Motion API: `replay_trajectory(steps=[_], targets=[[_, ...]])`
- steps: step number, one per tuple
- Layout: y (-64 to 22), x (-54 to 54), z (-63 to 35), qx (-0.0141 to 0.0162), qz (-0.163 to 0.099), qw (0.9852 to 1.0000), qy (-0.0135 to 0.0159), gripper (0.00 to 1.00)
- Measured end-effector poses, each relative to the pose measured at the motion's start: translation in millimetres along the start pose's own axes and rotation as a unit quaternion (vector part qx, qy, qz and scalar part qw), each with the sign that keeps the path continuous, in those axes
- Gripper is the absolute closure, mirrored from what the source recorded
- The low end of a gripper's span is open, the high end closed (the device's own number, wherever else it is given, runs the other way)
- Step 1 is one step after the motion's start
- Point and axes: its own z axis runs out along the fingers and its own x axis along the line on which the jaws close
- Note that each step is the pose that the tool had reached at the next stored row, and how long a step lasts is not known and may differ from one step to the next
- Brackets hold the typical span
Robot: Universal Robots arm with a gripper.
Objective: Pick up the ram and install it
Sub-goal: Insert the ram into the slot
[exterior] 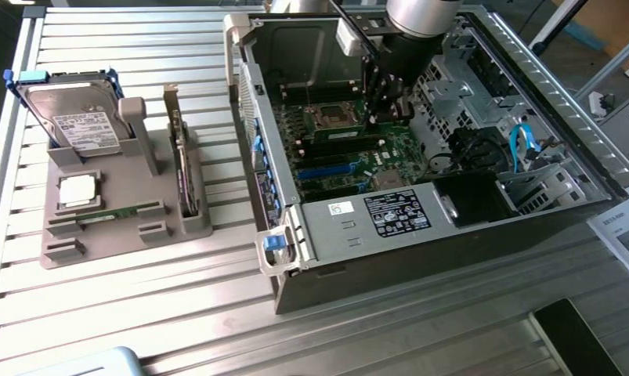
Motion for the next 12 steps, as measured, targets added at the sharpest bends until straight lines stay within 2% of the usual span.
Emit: replay_trajectory(steps=[7, 12], targets=[[0.2, -4.4, 0.5, 0.0000, 0.000, 1.0000, 0.0000, 0.88], [2.3, -5.0, 3.7, 0.0016, -0.001, 1.0000, 0.0000, 0.88]])
